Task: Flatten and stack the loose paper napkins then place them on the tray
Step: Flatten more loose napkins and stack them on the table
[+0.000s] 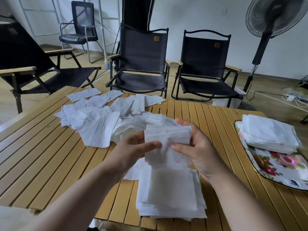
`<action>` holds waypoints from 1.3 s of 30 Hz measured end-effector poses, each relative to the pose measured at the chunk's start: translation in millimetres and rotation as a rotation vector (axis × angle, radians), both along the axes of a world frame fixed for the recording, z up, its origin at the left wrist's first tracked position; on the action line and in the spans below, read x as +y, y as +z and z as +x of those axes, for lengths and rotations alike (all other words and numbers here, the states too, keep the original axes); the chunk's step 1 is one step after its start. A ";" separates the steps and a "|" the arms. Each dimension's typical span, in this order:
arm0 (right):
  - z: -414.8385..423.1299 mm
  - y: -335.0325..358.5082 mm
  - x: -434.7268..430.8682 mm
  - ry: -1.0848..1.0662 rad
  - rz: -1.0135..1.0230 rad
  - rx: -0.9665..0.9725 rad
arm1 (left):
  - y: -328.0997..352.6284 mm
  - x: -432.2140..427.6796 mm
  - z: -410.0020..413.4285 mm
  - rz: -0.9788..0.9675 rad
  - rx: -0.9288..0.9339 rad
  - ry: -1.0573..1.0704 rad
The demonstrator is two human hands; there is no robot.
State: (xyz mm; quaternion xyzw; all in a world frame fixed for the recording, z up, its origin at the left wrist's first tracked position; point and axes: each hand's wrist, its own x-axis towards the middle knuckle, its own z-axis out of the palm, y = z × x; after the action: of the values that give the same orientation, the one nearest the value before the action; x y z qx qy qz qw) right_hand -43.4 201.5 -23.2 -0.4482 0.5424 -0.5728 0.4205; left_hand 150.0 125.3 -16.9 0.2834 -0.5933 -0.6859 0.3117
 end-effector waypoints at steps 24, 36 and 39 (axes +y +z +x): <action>-10.3 -0.4 16.2 -0.031 0.152 -0.088 | -7.1 3.0 -0.7 -0.065 -0.027 -0.038; -13.9 -12.3 22.9 0.113 0.601 0.496 | -39.1 -7.3 -5.5 -0.174 -0.577 -0.143; -17.3 -17.8 18.7 0.005 0.465 0.604 | -38.9 -8.9 -8.6 -0.395 -0.639 -0.057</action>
State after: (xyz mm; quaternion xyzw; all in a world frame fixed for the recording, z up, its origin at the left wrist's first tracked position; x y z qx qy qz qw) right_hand -60.7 220.1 -41.0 -0.4907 0.7563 -0.2753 0.3338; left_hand 141.5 116.4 -55.8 0.4010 -0.7891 -0.4436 0.1405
